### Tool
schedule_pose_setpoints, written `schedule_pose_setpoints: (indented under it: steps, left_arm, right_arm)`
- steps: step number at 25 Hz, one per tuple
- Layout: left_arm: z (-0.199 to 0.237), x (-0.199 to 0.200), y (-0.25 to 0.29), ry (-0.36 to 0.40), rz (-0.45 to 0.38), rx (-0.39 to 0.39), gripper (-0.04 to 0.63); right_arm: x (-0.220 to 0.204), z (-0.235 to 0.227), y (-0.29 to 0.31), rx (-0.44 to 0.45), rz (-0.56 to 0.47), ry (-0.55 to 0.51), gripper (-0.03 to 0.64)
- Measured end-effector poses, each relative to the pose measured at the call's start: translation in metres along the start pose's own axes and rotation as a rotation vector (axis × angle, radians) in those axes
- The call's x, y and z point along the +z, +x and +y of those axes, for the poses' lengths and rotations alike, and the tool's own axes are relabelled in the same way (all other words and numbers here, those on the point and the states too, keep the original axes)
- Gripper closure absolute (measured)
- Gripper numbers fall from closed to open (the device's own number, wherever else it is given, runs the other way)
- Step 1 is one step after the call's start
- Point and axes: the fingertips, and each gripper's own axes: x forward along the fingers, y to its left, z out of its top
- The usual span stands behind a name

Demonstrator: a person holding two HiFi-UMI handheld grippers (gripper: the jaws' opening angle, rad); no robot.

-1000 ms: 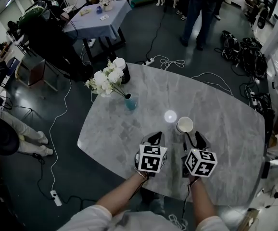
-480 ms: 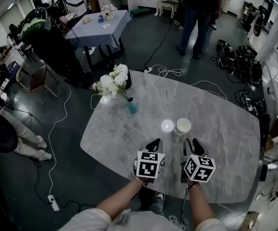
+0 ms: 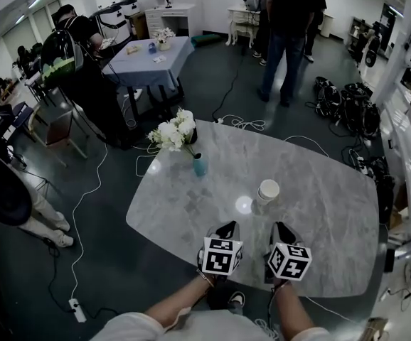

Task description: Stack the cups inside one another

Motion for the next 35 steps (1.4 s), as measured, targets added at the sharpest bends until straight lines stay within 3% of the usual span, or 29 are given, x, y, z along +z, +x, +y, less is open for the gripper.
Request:
schedule_pose_setpoints:
  steps: [14, 21, 26, 35]
  left_arm:
    - [0.002, -0.011, -0.042, 0.061, -0.026, -0.013, 0.6]
    - [-0.006, -0.021, -0.058, 0.091, -0.033, -0.07, 0.6]
    - [-0.016, -0.04, -0.069, 0.138, 0.016, -0.135, 0.6]
    - [-0.019, -0.059, -0.09, 0.101, 0.017, -0.136, 0.6]
  right_arm:
    - [-0.015, 0.026, -0.024, -0.014, -0.012, -0.004, 0.589]
    - [-0.022, 0.033, -0.045, -0.055, -0.035, 0.026, 0.591]
    - [-0.032, 0.032, -0.077, -0.112, -0.058, 0.098, 0.591]
    - [-0.062, 0.028, -0.113, -0.149, -0.05, 0.123, 0.591]
